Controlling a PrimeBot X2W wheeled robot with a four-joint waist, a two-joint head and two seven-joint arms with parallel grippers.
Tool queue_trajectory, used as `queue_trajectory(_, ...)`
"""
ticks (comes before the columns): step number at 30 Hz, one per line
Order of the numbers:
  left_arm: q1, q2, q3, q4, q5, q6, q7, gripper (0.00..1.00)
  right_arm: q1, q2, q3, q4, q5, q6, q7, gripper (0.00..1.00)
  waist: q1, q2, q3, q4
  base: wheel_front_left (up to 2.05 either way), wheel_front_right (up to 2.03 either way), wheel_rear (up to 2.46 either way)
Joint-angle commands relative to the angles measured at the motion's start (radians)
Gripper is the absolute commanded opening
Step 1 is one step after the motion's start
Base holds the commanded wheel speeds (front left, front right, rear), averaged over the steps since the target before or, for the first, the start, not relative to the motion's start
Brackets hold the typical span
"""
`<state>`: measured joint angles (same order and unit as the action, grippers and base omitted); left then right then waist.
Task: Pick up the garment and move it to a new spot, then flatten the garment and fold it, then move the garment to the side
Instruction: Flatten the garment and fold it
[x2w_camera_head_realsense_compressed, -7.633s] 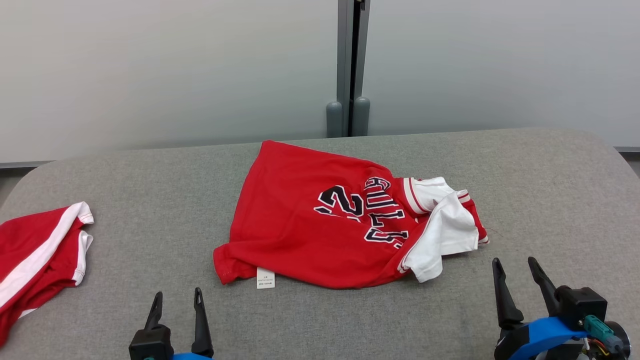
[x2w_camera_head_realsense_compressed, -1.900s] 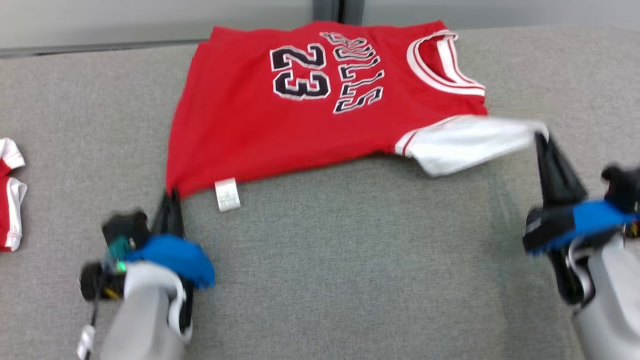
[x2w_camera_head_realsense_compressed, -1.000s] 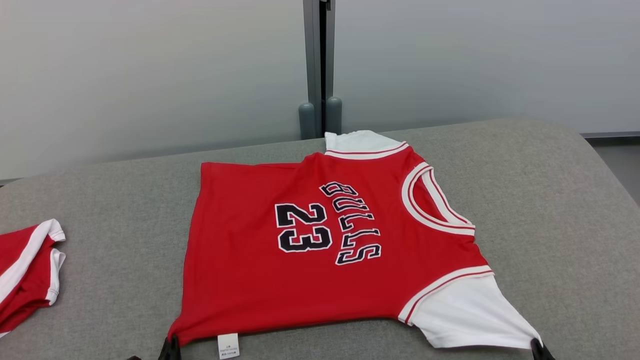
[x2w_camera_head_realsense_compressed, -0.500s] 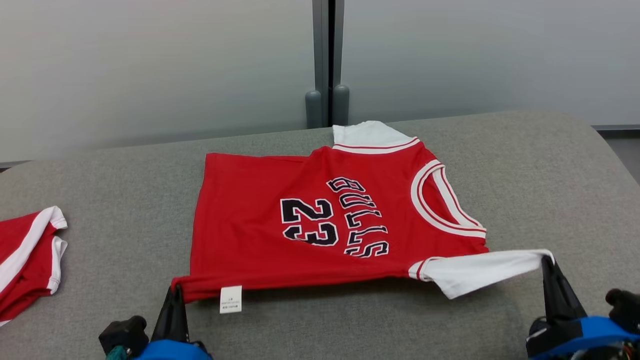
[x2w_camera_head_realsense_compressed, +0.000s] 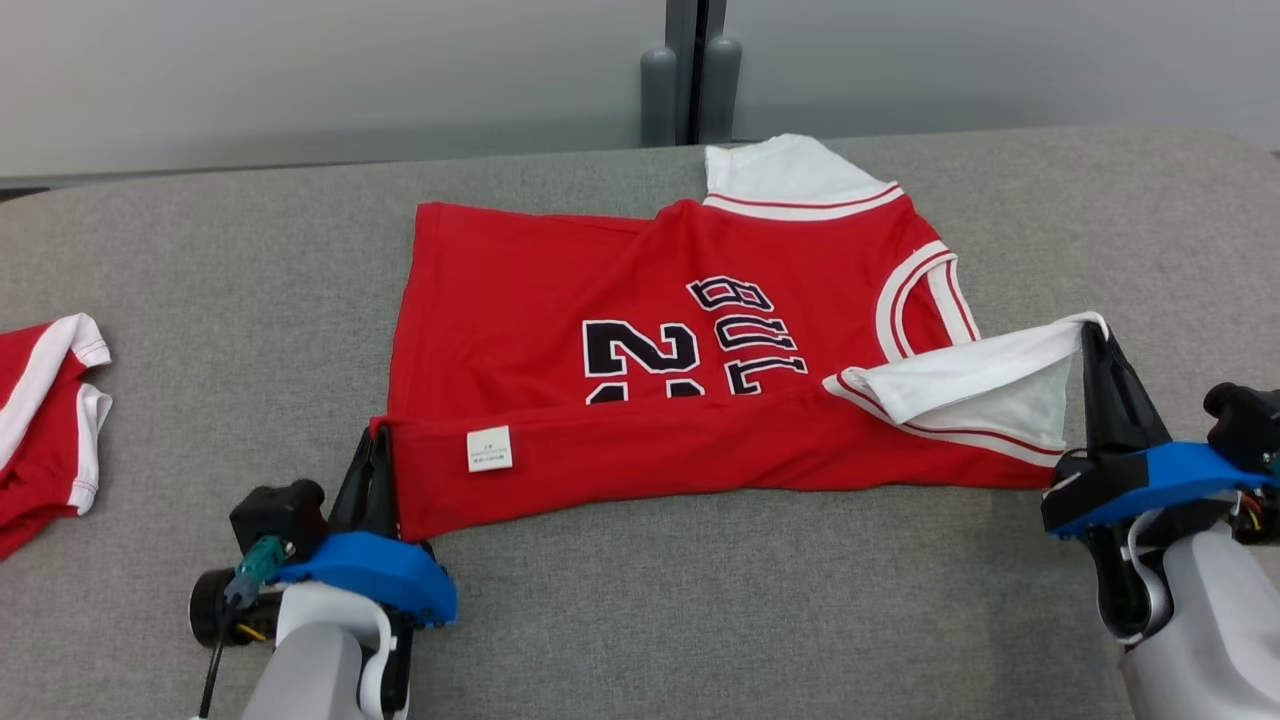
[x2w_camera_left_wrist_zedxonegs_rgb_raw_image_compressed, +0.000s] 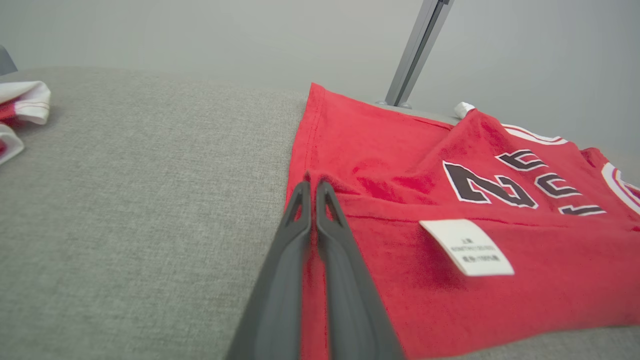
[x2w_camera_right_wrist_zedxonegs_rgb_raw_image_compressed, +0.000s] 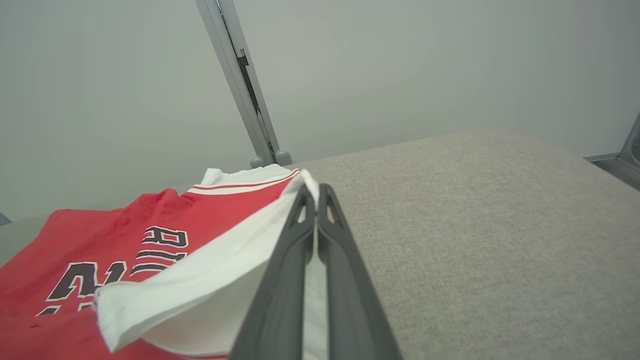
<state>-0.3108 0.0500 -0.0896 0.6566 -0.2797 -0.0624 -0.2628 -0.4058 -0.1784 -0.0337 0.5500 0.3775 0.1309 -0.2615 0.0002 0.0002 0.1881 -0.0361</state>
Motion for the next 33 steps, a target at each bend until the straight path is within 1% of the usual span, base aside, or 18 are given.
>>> queue_trajectory(1, -0.039, 0.001, -0.001, 0.007, 0.009, 0.001, -0.003, 0.0, -0.033, -0.005, -0.006, 0.015, -0.016, 0.0, -0.005, 0.0, -0.0002, -0.0002, 0.026, 0.014, 0.0, 0.0, 0.0)
queue_trajectory(9, -0.133, 0.001, -0.008, 0.017, 0.036, -0.005, -0.003, 0.0, -0.124, 0.007, -0.036, 0.066, -0.088, 0.0, -0.005, 0.0, -0.0002, -0.0002, 0.088, 0.022, 0.0, 0.0, 0.0)
queue_trajectory(10, -0.138, 0.001, -0.009, 0.02, 0.036, -0.004, -0.003, 0.0, -0.13, 0.011, -0.038, 0.069, -0.096, 0.0, -0.005, 0.09, -0.0002, -0.0002, 0.09, 0.023, 0.0, 0.0, 0.0)
queue_trajectory(11, -0.141, 0.001, -0.01, 0.02, 0.033, -0.003, -0.003, 0.4, -0.133, 0.015, -0.037, 0.074, -0.102, 0.0, -0.005, 0.38, -0.0002, -0.0002, 0.092, 0.022, 0.0, 0.0, 0.0)
queue_trajectory(12, -0.141, 0.001, -0.012, 0.024, 0.029, 0.001, -0.003, 0.99, -0.135, 0.021, -0.034, 0.082, -0.105, 0.0, -0.005, 1.0, -0.0002, -0.0002, 0.093, 0.021, 0.0, 0.0, 0.0)
queue_trajectory(15, -0.124, 0.001, -0.012, 0.006, 0.014, 0.009, -0.003, 1.0, -0.127, 0.027, -0.034, 0.058, -0.122, 0.0, -0.005, 1.0, -0.0002, -0.0002, 0.089, 0.02, 0.0, 0.0, 0.0)
queue_trajectory(20, -0.057, 0.0, 0.0, -0.061, -0.041, 0.022, -0.003, 1.0, -0.057, 0.054, -0.09, 0.006, -0.114, 0.0, -0.005, 1.0, -0.0002, -0.0002, 0.071, 0.017, 0.0, 0.0, 0.0)
queue_trajectory(22, -0.03, 0.0, -0.011, -0.074, -0.055, 0.018, -0.003, 1.0, -0.033, 0.061, -0.1, -0.011, -0.113, 0.0, -0.005, 1.0, -0.0002, -0.0002, 0.067, 0.016, 0.0, 0.0, 0.0)
queue_trajectory(27, 0.008, 0.0, -0.042, -0.054, -0.087, 0.006, -0.003, 1.0, 0.021, 0.066, -0.108, -0.014, -0.121, 0.0, -0.005, 1.0, -0.0002, -0.0002, 0.064, 0.011, 0.0, 0.0, 0.0)
queue_trajectory(33, 0.006, 0.001, -0.064, 0.018, -0.11, 0.026, -0.003, 1.0, 0.068, 0.086, -0.105, -0.012, -0.119, 0.0, -0.005, 1.0, -0.0002, -0.0002, 0.076, -0.009, 0.0, 0.0, 0.0)
